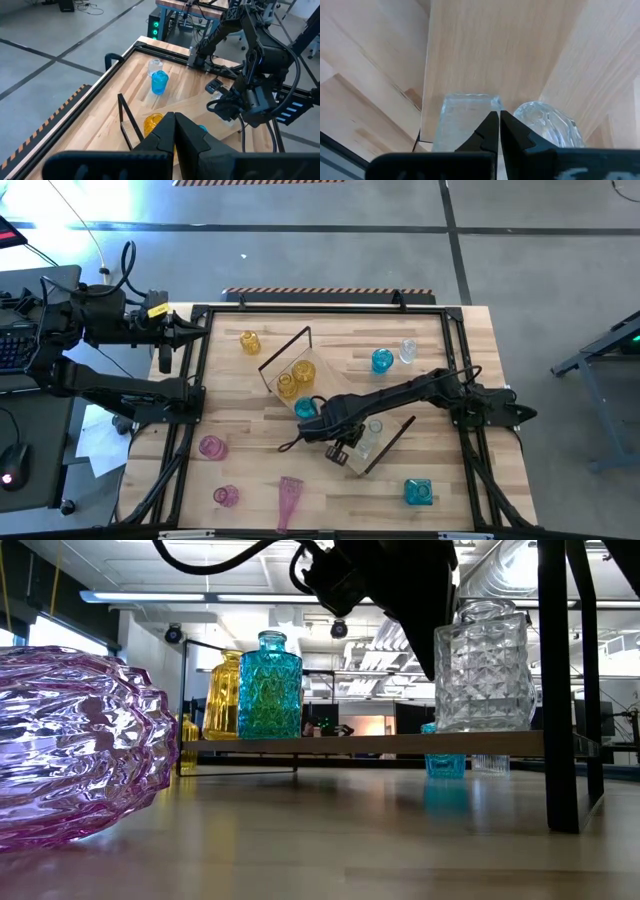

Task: Sort vases onto shelf
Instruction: Adjust the crystal vases on the shelf

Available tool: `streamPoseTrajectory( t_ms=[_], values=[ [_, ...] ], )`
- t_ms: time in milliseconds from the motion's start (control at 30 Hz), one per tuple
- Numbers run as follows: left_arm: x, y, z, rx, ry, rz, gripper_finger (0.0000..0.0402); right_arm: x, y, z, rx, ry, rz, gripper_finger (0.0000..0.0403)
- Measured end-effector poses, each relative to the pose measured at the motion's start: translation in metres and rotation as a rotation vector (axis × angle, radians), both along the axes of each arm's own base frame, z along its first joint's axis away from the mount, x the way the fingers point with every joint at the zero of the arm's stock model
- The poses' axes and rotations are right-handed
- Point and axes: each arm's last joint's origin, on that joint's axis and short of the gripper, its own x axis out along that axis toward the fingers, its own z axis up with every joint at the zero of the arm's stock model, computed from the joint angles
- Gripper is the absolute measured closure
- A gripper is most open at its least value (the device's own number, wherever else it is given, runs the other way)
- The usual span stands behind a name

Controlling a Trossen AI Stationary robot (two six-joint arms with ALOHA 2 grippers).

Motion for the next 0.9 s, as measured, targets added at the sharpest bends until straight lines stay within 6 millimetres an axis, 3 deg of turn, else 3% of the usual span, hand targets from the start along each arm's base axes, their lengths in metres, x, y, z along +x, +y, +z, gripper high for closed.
streamPoseTrajectory(
  t_ms=[633, 900],
  values=[
    [0.0, 0.0, 0.0, 0.01, 0.003, -0.004, 0.0402, -0.002, 0.0, 0.0, -0.009, 0.016, 0.001, 0.0403],
    [0.0, 0.0, 0.0, 0.017, 0.005, -0.005, 0.0402, 0.002, -0.013, 0.0, -0.029, 0.002, -0.001, 0.0403]
  ],
)
